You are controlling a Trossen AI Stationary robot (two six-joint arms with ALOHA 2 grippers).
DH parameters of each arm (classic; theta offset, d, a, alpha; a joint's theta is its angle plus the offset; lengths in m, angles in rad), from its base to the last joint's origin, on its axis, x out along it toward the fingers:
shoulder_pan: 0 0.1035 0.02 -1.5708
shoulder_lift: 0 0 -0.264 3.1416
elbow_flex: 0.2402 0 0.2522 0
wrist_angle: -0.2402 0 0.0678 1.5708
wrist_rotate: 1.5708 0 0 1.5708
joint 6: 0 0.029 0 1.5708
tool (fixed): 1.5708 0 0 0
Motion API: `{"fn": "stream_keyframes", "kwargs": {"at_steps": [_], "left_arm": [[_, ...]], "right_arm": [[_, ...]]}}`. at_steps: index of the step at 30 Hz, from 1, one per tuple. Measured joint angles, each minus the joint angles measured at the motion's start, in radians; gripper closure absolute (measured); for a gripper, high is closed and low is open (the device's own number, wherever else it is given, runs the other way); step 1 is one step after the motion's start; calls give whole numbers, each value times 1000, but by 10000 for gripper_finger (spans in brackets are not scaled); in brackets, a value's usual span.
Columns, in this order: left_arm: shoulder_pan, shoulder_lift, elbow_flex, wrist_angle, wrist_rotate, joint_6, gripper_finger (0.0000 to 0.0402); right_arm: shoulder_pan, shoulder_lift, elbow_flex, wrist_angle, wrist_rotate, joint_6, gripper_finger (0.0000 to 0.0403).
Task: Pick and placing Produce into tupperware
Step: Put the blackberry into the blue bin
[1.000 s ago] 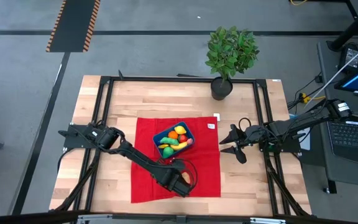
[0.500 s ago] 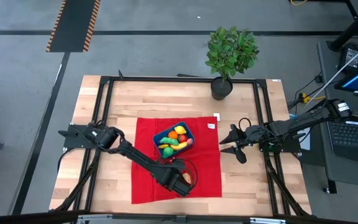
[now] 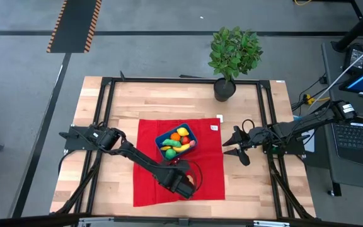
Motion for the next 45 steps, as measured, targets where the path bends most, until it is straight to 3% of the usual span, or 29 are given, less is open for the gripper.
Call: {"fn": "stream_keyframes", "kwargs": {"at_steps": [23,45], "left_arm": [[-4,-2,1,4,69,1,195],[-2,-3,1,4,68,1,196]], "right_arm": [[0,0,0,0,0,0,207],[0,0,0,0,0,3,207]]}}
